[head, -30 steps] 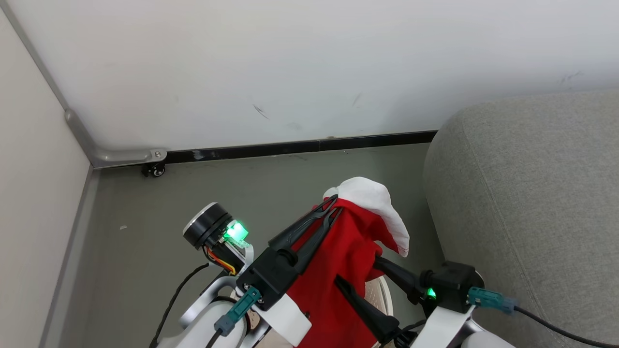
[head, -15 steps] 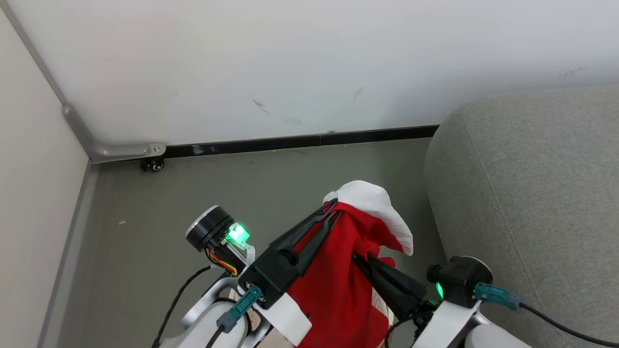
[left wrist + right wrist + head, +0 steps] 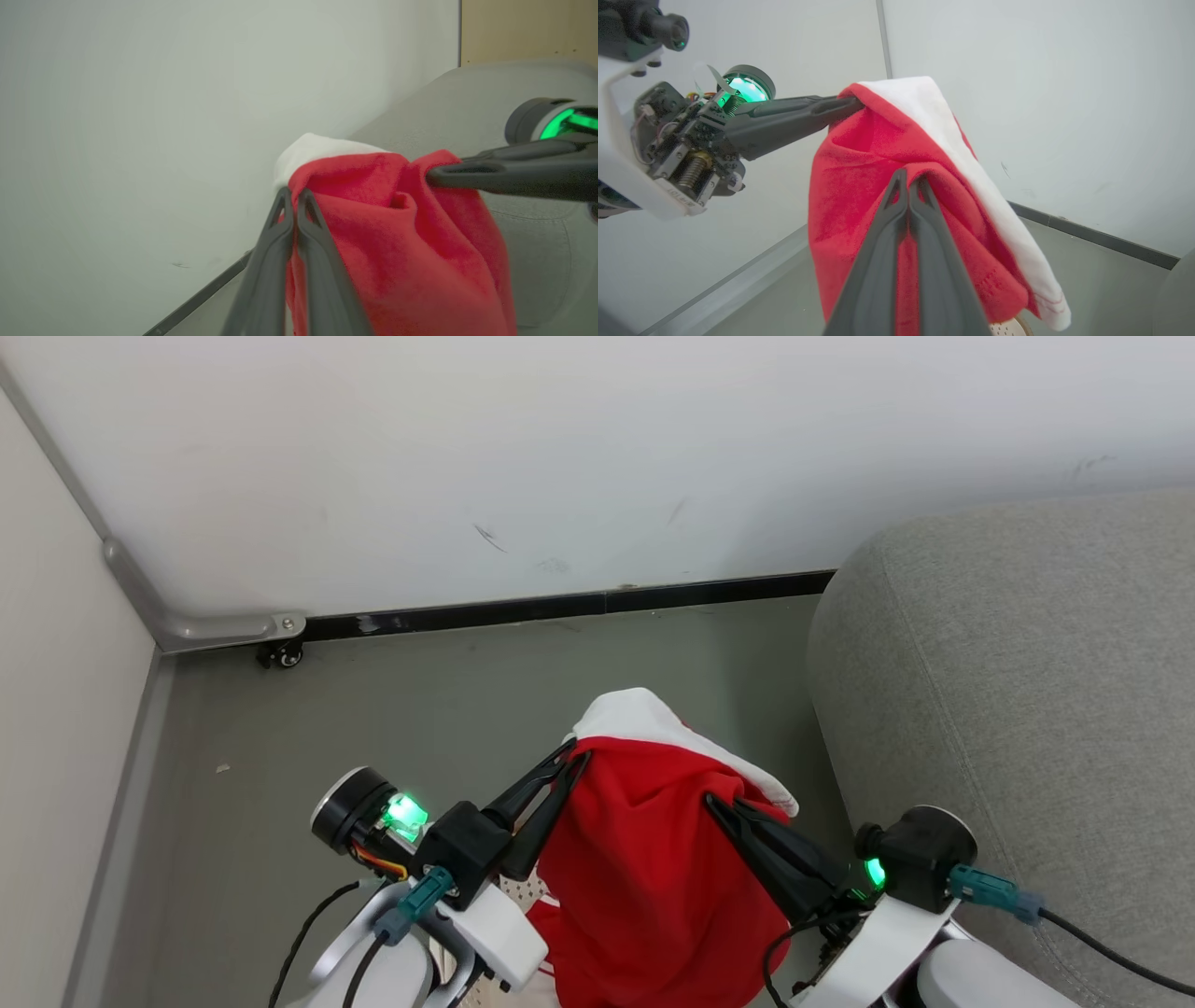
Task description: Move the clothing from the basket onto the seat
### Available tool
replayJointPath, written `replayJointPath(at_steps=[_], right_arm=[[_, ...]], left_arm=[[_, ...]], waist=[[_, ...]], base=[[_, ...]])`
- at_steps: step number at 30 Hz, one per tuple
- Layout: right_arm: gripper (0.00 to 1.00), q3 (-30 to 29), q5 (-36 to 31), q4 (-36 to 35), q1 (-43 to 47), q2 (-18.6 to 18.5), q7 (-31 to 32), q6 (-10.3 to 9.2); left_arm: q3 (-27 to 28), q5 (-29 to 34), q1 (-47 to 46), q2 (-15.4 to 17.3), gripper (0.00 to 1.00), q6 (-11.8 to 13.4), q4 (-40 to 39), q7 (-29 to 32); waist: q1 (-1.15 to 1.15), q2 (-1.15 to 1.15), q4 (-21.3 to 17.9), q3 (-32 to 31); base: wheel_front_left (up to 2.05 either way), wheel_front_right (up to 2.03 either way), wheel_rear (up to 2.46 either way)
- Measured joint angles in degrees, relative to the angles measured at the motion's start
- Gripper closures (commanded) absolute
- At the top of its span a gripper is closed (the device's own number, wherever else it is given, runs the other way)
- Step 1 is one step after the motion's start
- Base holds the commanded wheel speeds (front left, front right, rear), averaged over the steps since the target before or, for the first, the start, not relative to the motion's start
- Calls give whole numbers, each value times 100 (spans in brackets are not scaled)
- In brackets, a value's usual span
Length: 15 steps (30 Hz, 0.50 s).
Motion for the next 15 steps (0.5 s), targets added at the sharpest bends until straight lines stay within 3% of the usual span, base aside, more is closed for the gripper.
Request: replayJointPath(at_steps=[4,5,7,8,9,10,11,15], right_arm=[[100,-149,7,-77,22,-40,-48,0],[100,-189,13,-94,24,-46,-74,0],[100,-274,29,-118,30,-51,-87,0],[100,-304,38,-122,36,-55,-89,0],[100,-335,43,-125,50,-60,-91,0],[100,-358,44,-125,63,-68,-112,0],[100,-385,46,-127,75,-73,-131,0],[100,-514,62,-130,84,-73,-132,0]], left_arm=[[96,-131,109,13,100,4,243,25],[123,-180,135,9,95,4,280,25],[155,-233,185,1,56,4,336,24],[161,-271,199,-12,52,4,368,24],[163,-312,209,-29,34,4,388,24],[168,-366,220,-52,5,4,399,24],[179,-411,237,-82,0,4,405,24],[223,-553,313,-188,0,4,435,23]], waist=[[0,0,-65,-5],[0,0,-84,-8],[0,0,-123,-17],[0,0,-143,-22],[0,0,-164,-28],[0,0,-182,-35],[0,0,-199,-42],[0,0,-252,-80]], base=[[0,0,0],[0,0,0],[0,0,0],[0,0,0],[0,0,0],[0,0,0],[0,0,0],[0,0,0]])
